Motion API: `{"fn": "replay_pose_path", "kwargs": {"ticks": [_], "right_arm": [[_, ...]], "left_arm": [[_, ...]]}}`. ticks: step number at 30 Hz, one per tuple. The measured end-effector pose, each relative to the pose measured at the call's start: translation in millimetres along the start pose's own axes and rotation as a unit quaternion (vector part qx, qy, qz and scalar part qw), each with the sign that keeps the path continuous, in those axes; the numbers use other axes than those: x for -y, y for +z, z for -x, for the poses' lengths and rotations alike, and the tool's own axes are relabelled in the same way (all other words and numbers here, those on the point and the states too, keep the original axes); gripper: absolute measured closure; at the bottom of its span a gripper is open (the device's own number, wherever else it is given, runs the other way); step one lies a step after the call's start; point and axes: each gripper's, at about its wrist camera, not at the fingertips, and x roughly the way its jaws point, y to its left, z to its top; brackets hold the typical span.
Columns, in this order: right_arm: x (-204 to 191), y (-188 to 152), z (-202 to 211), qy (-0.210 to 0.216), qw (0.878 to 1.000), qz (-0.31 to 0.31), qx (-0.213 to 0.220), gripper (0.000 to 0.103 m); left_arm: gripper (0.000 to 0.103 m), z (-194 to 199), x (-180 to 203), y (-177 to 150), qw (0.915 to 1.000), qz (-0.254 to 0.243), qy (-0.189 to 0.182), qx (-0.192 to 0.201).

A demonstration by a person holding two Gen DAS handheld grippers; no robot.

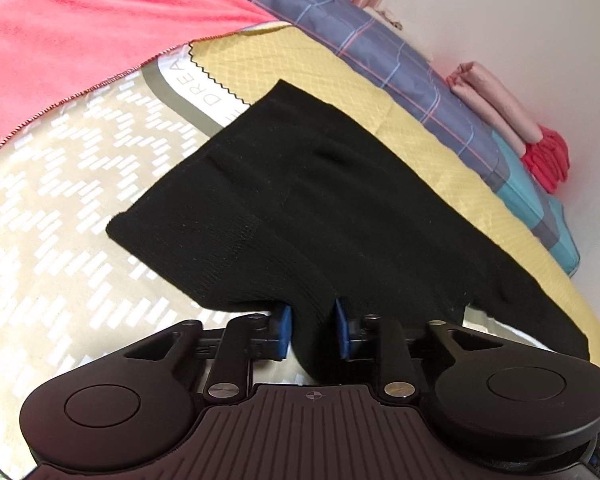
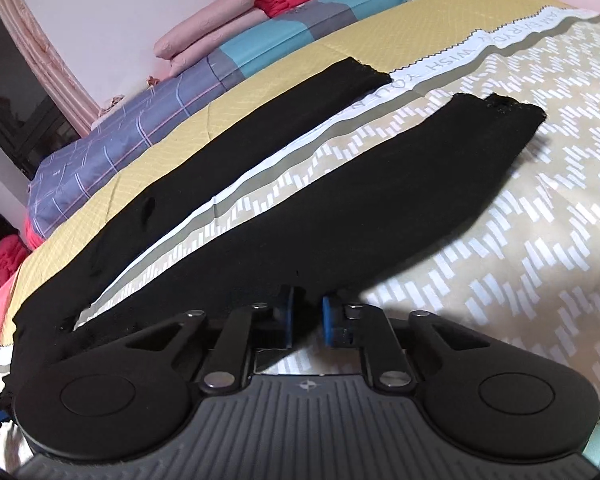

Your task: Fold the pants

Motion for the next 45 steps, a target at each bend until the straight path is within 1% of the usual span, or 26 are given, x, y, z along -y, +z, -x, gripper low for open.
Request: {"fn": "replay_pose_path", "kwargs": {"ticks": [3,6,9,11,13,16,18,19,21,22,23,24,25,26,28,29,30,32,35,37,38,39,40,41,43,45], "right_arm": [[-2.9,6.0,6.4,0.010,1.000,0.001,0.011,0.093],[-13.2,22.4,7.3,0.024,0.999,0.012,0.024,0.094],[-28.6,50.3,-2.8,0.034,0.999,0.031,0.026,0.094],[-41.0,73.6,-16.6,0.034,0.998,0.047,0.024,0.094],[-53.2,100.8,-38.7,0.034,0.998,0.060,0.015,0.094],[-68.4,143.8,-87.9,0.022,0.998,0.060,-0.006,0.094],[-75.4,167.8,-129.4,0.014,0.998,0.061,-0.021,0.091],[-75.6,176.6,-150.0,0.018,0.998,0.054,-0.030,0.088],[-70.8,188.5,-181.1,0.017,0.999,0.032,-0.039,0.088],[-67.4,190.8,-186.9,0.026,0.999,0.015,-0.039,0.082],[-64.0,192.7,-188.0,0.042,0.998,0.000,-0.041,0.072],[-59.7,193.6,-185.6,0.061,0.997,-0.008,-0.040,0.040],[-55.0,193.8,-178.9,0.080,0.996,-0.009,-0.029,0.020],[-50.0,193.8,-168.6,0.088,0.996,-0.008,-0.005,0.018],[-37.7,197.7,-145.1,0.069,0.997,-0.007,0.036,0.018],[-30.6,199.6,-132.0,0.054,0.997,-0.015,0.058,0.018],[-24.4,198.7,-117.8,0.037,0.996,-0.018,0.083,0.018],[-18.6,192.8,-95.8,-0.003,0.994,0.003,0.113,0.018],[-16.4,176.5,-82.8,-0.071,0.990,0.043,0.113,0.018],[-11.1,164.8,-82.7,-0.108,0.989,0.038,0.093,0.018],[-6.7,160.4,-85.5,-0.111,0.990,0.027,0.079,0.018],[-1.2,156.7,-89.7,-0.103,0.993,0.017,0.063,0.019],[3.6,155.5,-95.4,-0.096,0.994,0.007,0.054,0.021],[7.3,155.6,-102.1,-0.100,0.994,-0.001,0.051,0.022],[12.7,161.9,-117.0,-0.127,0.990,-0.014,0.062,0.026],[10.9,163.3,-132.1,-0.152,0.984,0.010,0.088,0.032]], "left_arm": [[0.017,3.1,6.6,3.5,0.9998,-0.009,-0.002,0.016],[0.018,2.4,17.7,13.0,0.9993,-0.023,-0.006,0.030],[0.020,-8.4,29.3,34.6,0.9988,-0.035,-0.015,0.031],[0.022,-24.3,36.6,55.6,0.9987,-0.038,-0.021,0.027],[0.027,-44.0,45.6,77.8,0.9984,-0.044,-0.023,0.027],[0.027,-82.2,61.7,111.9,0.9982,-0.055,-0.011,0.021],[0.029,-107.9,72.9,129.2,0.9968,-0.074,0.018,0.025],[0.034,-120.6,77.4,136.2,0.9955,-0.087,0.031,0.021],[0.033,-140.2,79.3,146.3,0.9929,-0.103,0.058,0.013],[0.021,-144.7,78.4,148.8,0.9925,-0.104,0.065,0.007],[0.017,-145.6,75.3,150.3,0.9928,-0.104,0.059,0.005],[0.014,-142.9,71.3,151.0,0.9932,-0.103,0.053,0.007],[0.010,-138.4,67.8,151.2,0.9935,-0.103,0.048,0.013],[0.006,-132.5,64.7,150.8,0.9935,-0.102,0.044,0.022],[0.003,-119.7,58.3,150.9,0.9940,-0.095,0.035,0.042],[0.000,-112.6,57.6,150.8,0.9941,-0.088,0.038,0.051],[0.000,-106.4,56.5,149.7,0.9936,-0.083,0.044,0.062],[0.000,-94.8,56.6,143.4,0.9914,-0.084,0.052,0.086],[0.000,-84.6,61.1,127.3,0.9901,-0.089,0.054,0.094],[0.000,-80.3,64.9,114.2,0.9904,-0.089,0.047,0.095],[0.000,-79.8,68.6,106.3,0.9905,-0.091,0.043,0.094],[0.000,-80.0,72.1,100.0,0.9904,-0.093,0.041,0.093],[0.000,-81.4,76.6,93.9,0.9900,-0.098,0.040,0.093],[0.000,-84.0,80.4,88.3,0.9893,-0.104,0.040,0.095],[0.000,-92.2,89.0,79.7,0.9877,-0.120,0.041,0.091],[0.000,-103.4,92.3,74.1,0.9865,-0.131,0.042,0.089]]}}
